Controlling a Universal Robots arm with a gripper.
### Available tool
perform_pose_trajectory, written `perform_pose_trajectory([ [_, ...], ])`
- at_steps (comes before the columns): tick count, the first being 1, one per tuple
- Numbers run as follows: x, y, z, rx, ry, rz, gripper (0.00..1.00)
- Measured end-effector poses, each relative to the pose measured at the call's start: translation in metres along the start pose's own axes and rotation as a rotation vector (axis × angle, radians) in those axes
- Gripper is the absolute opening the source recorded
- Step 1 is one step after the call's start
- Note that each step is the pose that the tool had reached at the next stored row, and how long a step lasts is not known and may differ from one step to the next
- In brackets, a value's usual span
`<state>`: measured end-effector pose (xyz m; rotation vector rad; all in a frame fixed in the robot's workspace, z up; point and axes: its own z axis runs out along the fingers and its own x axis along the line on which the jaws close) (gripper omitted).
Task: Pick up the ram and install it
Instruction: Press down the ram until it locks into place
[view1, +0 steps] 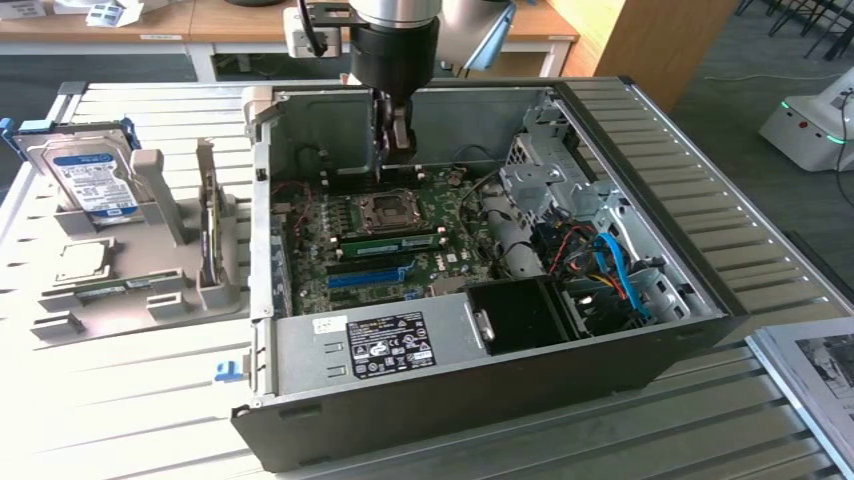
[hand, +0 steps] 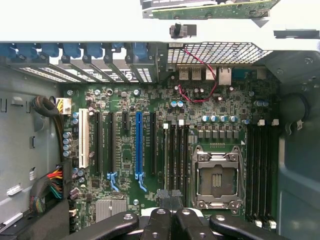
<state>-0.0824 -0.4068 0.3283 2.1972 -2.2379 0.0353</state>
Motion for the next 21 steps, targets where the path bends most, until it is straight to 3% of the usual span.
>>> perform_pose_trajectory([
  [6,0.0000,0.0000,0.0000,-0.0002,0.0001,0.011,0.10],
  [21,0.0000,0.0000,0.0002,-0.0024,0.0015,0.125,0.10],
])
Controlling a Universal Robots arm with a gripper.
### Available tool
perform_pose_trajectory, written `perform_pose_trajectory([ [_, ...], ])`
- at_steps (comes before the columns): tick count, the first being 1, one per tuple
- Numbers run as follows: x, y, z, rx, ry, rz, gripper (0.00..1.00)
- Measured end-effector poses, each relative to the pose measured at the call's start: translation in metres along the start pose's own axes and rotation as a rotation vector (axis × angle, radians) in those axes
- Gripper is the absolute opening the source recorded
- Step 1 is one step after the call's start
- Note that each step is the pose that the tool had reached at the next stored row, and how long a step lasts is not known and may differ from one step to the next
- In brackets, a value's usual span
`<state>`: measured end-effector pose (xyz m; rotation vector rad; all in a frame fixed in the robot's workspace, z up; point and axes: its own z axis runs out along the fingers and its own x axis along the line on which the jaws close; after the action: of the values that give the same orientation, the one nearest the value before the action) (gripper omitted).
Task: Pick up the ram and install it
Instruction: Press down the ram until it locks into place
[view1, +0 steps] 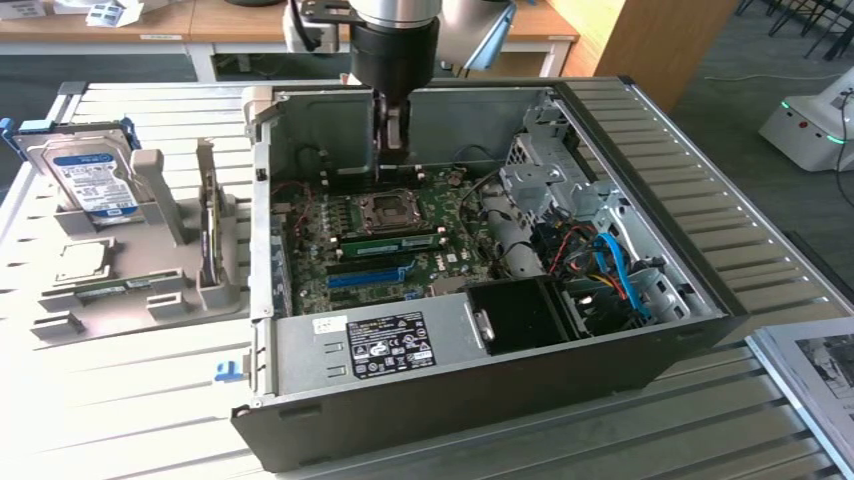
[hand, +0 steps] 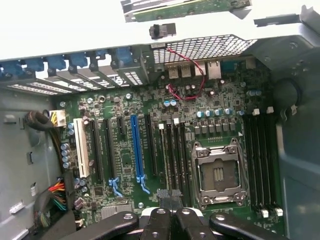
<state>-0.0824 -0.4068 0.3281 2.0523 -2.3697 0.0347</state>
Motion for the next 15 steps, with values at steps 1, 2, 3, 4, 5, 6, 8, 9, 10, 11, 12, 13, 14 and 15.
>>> perform_pose_trajectory([
  [1,0.0000,0.0000,0.0000,-0.0001,0.0001,0.007,0.10],
  [2,0.0000,0.0000,0.0000,-0.0003,0.0003,0.015,0.10],
  [3,0.0000,0.0000,0.0000,-0.0004,0.0003,0.022,0.10],
  [4,0.0000,0.0000,0.0000,-0.0006,0.0004,0.030,0.10],
  [5,0.0000,0.0000,0.0000,-0.0008,0.0005,0.037,0.10],
  [6,0.0000,0.0000,0.0001,-0.0009,0.0006,0.045,0.10],
  [8,0.0000,0.0000,0.0001,-0.0012,0.0008,0.060,0.10],
  [9,0.0000,0.0000,0.0001,-0.0014,0.0010,0.068,0.10],
  [10,0.0000,0.0000,0.0002,-0.0015,0.0010,0.076,0.10],
  [11,0.0000,0.0000,0.0002,-0.0017,0.0011,0.084,0.10],
  [12,0.0000,0.0000,0.0002,-0.0018,0.0012,0.092,0.10],
  [13,0.0000,0.0000,0.0002,-0.0020,0.0013,0.100,0.10],
  [14,0.0000,0.0000,0.0003,-0.0021,0.0014,0.108,0.10],
  [15,0.0000,0.0000,0.0003,-0.0023,0.0015,0.117,0.10],
])
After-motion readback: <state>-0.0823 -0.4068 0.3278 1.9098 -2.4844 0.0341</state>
